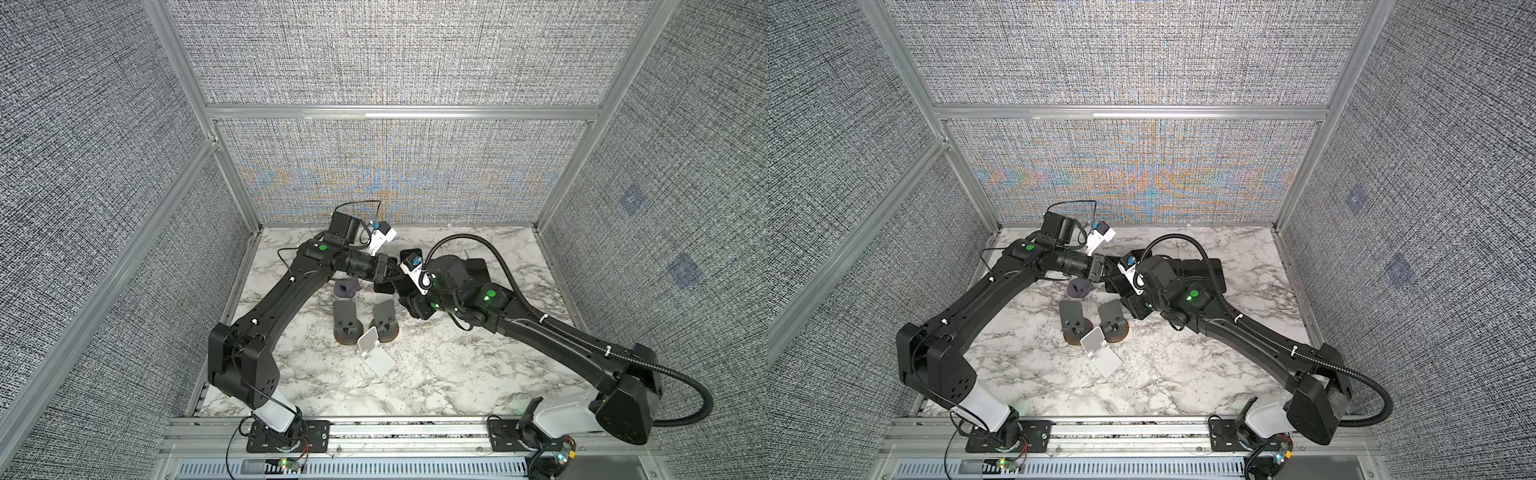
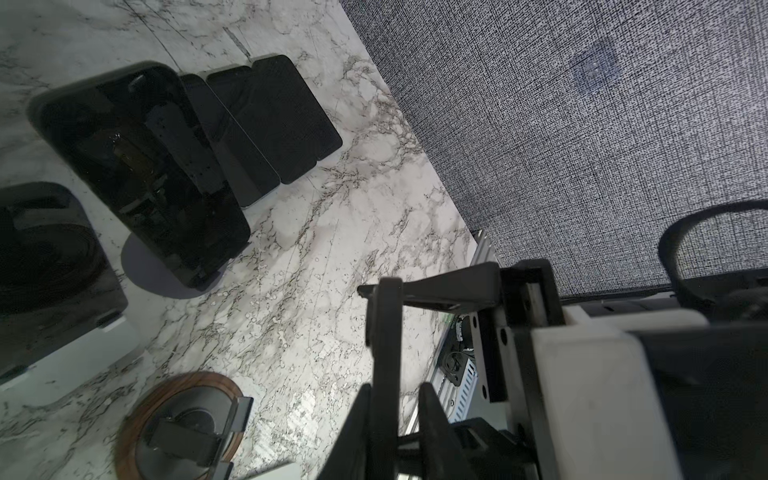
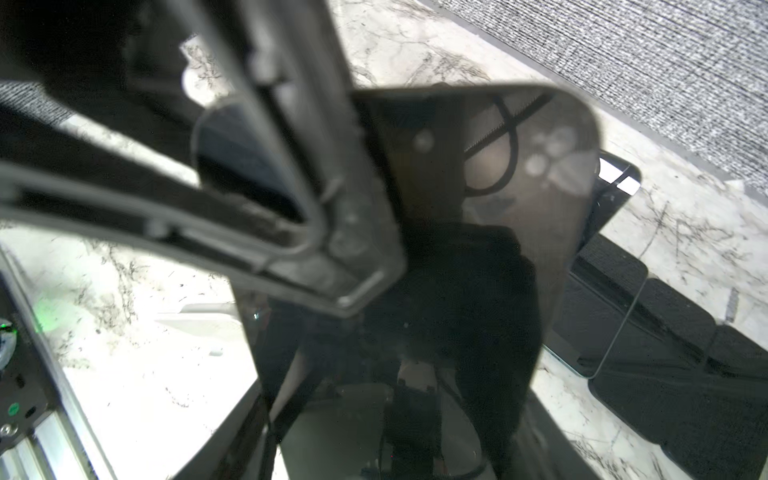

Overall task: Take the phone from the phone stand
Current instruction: 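Carry the black phone away with the right gripper while the left gripper opens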

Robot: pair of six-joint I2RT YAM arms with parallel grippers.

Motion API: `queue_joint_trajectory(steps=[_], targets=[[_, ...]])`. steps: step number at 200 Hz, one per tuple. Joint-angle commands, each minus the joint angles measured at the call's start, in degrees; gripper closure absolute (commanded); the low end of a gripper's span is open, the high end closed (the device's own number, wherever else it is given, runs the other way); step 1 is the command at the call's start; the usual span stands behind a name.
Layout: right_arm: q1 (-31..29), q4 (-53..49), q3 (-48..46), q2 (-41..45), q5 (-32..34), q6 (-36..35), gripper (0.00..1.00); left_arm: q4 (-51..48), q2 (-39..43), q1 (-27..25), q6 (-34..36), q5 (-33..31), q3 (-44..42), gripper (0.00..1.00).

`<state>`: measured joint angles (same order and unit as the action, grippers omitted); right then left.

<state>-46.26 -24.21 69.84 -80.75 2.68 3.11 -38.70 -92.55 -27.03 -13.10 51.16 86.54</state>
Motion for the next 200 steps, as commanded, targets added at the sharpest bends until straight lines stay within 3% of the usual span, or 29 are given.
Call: queue_joint_trajectory(steps=[1,39,87,111,137,166,200], targets=[[0.2,2.8,-0.2,0.4,0.3,1.7,0.61,0.3,0.0,0.0,0.7,1.4,-0.1,0.71],[2.2,2.6,-1.7,2.1,-1.5,3.6,0.62,0.2,0.6,0.1,1.4,0.0,-0.1,0.55],[9.5,-7.5,-5.5,5.9,-2.9,8.0,0.64,2.3,2.7,1.2,1.2,-2.1,-1.1,0.39],[15.3,-14.7,-6.9,6.8,-4.5,8.8,0.64,3.0,3.3,2.0,1.2,-2.9,-1.6,0.37],[23.9,-20.0,-8.8,5.3,-5.4,3.6,0.65,3.4,3.1,2.3,1.0,-2.3,-1.6,0.37],[35.3,-17.6,-12.1,1.3,-11.1,-2.1,0.68,3.5,3.0,3.0,1.3,-1.6,-1.8,0.37],[43.0,-18.9,-10.7,-6.9,-14.1,-4.3,0.69,3.3,2.8,4.0,1.4,-1.6,-2.0,0.37]])
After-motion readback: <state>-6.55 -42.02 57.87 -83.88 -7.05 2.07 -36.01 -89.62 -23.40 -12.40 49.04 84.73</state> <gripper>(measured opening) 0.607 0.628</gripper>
